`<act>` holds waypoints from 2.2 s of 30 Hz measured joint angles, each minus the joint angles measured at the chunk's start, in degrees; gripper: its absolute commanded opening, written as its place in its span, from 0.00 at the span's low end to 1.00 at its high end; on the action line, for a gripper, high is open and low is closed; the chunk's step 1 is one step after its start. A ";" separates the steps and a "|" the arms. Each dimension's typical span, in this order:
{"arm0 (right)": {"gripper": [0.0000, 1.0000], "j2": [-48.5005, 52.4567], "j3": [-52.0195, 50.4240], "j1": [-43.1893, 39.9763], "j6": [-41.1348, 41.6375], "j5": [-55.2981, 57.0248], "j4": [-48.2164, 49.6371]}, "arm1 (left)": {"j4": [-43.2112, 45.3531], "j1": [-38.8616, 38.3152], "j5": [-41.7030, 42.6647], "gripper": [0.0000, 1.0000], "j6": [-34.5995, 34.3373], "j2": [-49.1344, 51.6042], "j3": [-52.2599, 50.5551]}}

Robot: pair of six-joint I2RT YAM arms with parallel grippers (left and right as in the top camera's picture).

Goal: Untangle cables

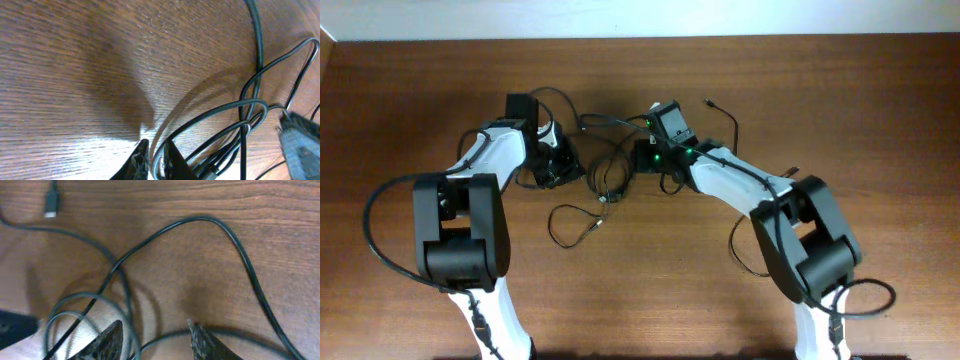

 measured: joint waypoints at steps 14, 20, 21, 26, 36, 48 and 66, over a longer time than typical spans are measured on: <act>0.44 1.01 7.67 -0.98 -3.74 1.68 -49.64 | 0.02 -0.02 0.42 0.12 0.00 0.00 0.00; 0.44 3.26 9.86 -2.21 -10.75 0.04 -60.00 | 0.04 0.00 0.42 0.15 0.00 0.00 0.00; 0.45 4.26 12.24 -2.45 -11.93 -0.79 -61.00 | 0.00 0.00 0.39 0.16 0.00 0.00 0.00; 0.54 5.35 21.59 -1.46 -21.99 -2.56 -59.84 | 0.02 0.00 0.39 0.17 0.00 0.00 0.00; 0.44 5.27 15.76 1.66 -39.28 -1.29 -44.54 | -0.02 0.00 0.42 0.17 0.00 0.00 0.00; 0.04 1.09 8.59 1.62 -39.32 4.52 -44.72 | 0.00 0.00 0.39 0.27 0.00 0.00 0.00; 0.04 -9.79 6.91 -2.34 -48.76 -21.55 -47.93 | 3.48 0.00 35.01 0.45 22.23 0.00 -0.09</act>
